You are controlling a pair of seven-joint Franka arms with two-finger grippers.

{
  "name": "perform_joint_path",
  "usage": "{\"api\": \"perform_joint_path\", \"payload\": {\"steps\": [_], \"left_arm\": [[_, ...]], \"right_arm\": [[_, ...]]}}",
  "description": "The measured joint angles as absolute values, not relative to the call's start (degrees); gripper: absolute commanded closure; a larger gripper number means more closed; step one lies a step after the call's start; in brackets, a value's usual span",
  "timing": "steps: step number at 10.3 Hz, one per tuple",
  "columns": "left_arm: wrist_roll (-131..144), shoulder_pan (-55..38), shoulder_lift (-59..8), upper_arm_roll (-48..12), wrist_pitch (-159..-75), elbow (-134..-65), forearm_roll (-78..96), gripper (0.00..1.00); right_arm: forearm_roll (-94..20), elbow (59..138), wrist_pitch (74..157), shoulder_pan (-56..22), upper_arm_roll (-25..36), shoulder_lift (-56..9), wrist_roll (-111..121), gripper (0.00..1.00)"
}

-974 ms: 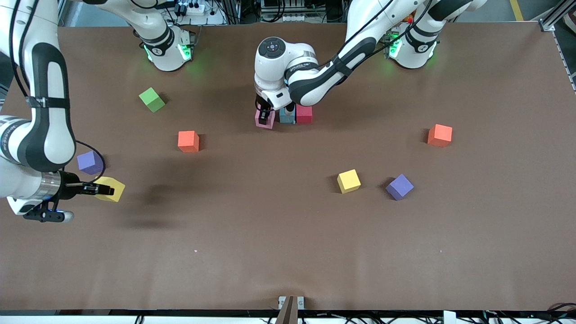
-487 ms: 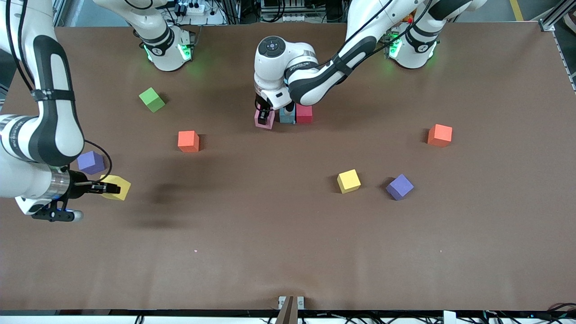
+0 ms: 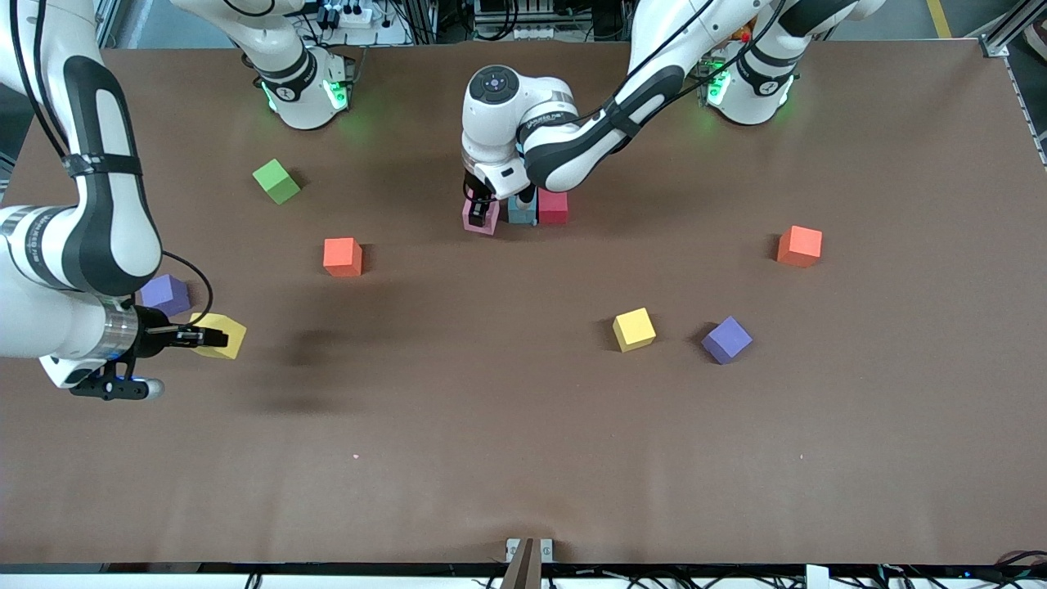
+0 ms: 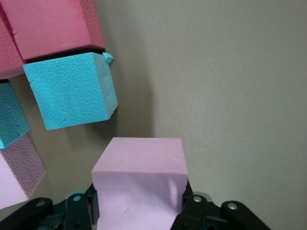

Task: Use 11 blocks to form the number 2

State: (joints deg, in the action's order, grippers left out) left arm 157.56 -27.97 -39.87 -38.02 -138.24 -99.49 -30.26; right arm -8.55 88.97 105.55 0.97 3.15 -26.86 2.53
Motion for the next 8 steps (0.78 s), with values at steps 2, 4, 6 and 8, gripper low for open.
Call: {"api": "perform_joint_path", "payload": {"steps": [2,4,6,8], "left_arm": [[157.7,-28.0,-39.9,-38.0,-138.2,-99.5,-30.3,0.94],[158.0,-28.1,-39.9,-38.0,-138.2,-99.5,-30.3,0.94],[158.0,-28.1,-39.9,-38.0,-138.2,-99.5,-30.3,0.94],[158.0,-28.2,-39.9,-38.0,-138.2,-99.5,-30.3,0.94]], "right_arm": [[-6.2,89.0,105.5,1.0,3.1,-26.9,2.4,0.66],[-5.1,89.2,105.5,1.9,3.2,-26.9,2.2,0.66],[-5.1,89.3,105.4,2.9,3.2,-26.9,2.2,0.66],[-5.1,89.9,105.3,2.9,2.8,-27.1,2.2,0.66]]}}
